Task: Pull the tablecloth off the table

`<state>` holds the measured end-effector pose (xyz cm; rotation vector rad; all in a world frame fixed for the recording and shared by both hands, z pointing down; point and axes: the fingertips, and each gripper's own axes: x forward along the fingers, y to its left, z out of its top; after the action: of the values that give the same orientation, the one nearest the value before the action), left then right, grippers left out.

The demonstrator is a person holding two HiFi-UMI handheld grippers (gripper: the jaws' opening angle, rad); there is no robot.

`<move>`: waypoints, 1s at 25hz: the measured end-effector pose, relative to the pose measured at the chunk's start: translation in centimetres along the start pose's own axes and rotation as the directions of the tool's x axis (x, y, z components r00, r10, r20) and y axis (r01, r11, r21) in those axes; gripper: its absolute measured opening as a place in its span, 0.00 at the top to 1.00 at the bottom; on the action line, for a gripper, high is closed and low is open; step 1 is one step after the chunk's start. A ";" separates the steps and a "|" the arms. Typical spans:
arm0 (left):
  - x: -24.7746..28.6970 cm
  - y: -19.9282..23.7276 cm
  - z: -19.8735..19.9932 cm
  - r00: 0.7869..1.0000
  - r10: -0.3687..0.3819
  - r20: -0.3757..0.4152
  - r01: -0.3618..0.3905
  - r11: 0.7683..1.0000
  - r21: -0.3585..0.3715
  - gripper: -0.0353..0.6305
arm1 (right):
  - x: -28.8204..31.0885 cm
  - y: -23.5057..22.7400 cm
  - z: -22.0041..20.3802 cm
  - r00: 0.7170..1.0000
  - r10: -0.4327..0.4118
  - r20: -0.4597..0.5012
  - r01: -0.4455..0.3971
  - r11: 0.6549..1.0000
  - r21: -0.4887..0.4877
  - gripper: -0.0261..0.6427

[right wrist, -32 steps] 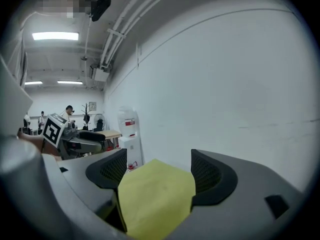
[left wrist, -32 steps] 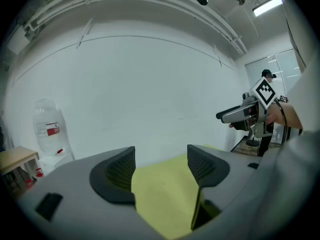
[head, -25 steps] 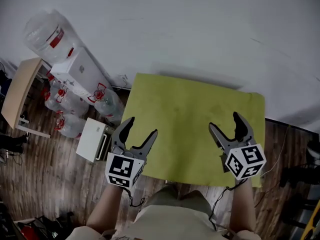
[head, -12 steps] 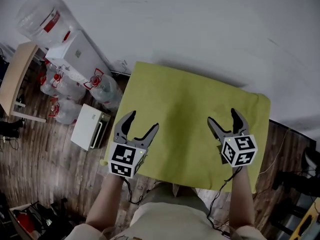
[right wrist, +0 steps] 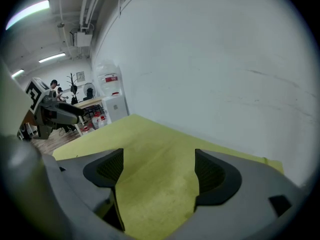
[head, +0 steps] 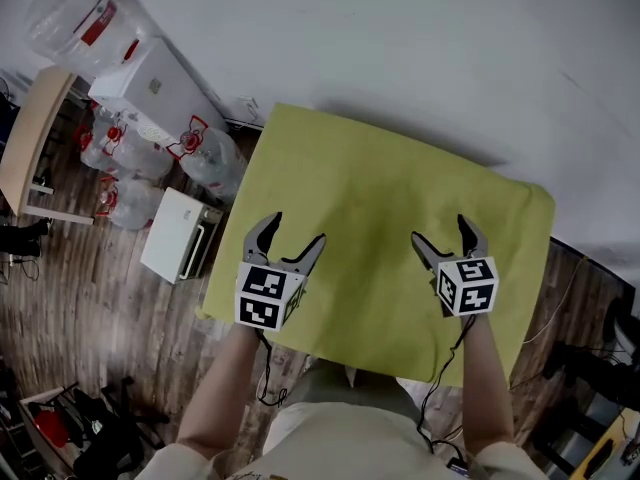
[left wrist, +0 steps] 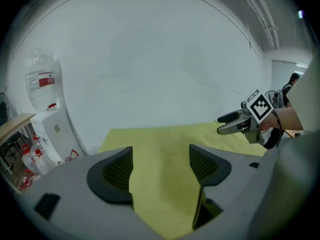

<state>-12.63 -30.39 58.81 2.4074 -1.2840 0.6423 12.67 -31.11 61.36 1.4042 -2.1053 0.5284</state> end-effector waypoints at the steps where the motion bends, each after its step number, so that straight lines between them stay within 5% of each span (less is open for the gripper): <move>1: 0.6 -0.1 -0.8 1.000 -0.008 -0.020 0.008 1.000 -0.007 0.42 | 0.5 -0.2 -0.3 1.000 0.002 0.001 -0.002 1.000 -0.002 0.31; 9: 4.7 0.3 -6.2 0.988 -0.012 -0.155 0.009 1.000 -0.026 0.42 | 4.8 -2.9 -4.5 0.996 -0.022 -0.091 0.025 0.999 0.028 0.30; 15: 7.3 0.7 -11.2 0.958 0.005 -0.288 -0.015 0.999 -0.034 0.40 | 6.6 -4.8 -7.9 0.984 -0.102 -0.148 0.108 0.994 0.030 0.27; 21: 8.6 0.8 -14.3 0.936 0.015 -0.350 -0.044 0.996 -0.074 0.40 | 7.6 -4.6 -10.6 0.970 -0.077 -0.232 0.102 0.990 0.097 0.27; 25: 8.9 0.8 -14.1 0.945 0.030 -0.325 -0.047 0.998 -0.045 0.40 | 7.7 -4.6 -10.2 0.974 -0.069 -0.215 0.088 0.993 0.083 0.27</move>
<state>-12.20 -30.09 75.46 2.1268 -1.1923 0.9585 16.92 -32.28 74.23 1.4085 -1.8697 0.7182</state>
